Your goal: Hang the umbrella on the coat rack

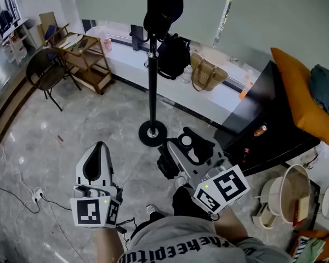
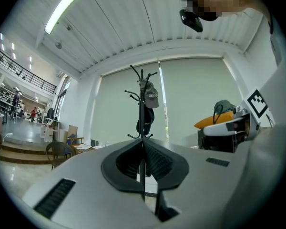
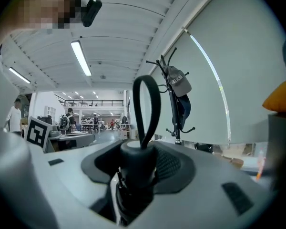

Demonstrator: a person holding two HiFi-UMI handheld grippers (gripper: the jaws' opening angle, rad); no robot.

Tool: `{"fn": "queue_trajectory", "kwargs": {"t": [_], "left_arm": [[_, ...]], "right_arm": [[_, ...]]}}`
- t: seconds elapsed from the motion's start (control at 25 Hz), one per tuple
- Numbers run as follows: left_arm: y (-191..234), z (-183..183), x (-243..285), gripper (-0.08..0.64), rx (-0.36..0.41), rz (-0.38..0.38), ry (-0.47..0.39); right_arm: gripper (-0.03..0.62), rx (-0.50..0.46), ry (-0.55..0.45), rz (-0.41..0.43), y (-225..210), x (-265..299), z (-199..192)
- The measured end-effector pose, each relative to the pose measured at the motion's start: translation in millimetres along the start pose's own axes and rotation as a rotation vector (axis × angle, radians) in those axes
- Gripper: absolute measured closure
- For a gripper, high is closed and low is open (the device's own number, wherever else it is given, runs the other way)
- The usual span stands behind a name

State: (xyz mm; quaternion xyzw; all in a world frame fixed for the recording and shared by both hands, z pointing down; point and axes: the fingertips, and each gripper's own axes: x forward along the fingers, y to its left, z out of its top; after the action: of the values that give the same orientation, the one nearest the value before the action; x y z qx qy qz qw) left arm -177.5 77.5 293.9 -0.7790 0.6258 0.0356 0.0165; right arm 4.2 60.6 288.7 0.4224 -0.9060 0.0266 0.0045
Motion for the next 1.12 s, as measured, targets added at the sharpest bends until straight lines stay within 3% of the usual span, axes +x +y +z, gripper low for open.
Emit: {"fn": "queue_trajectory", "kwargs": {"t": [1.12], "left_arm": [[-29,-5,108,0.545,0.008,0.235,-0.007]], "right_arm": [[0.39,-0.037,0.015,0.249,-120,81,13]]}}
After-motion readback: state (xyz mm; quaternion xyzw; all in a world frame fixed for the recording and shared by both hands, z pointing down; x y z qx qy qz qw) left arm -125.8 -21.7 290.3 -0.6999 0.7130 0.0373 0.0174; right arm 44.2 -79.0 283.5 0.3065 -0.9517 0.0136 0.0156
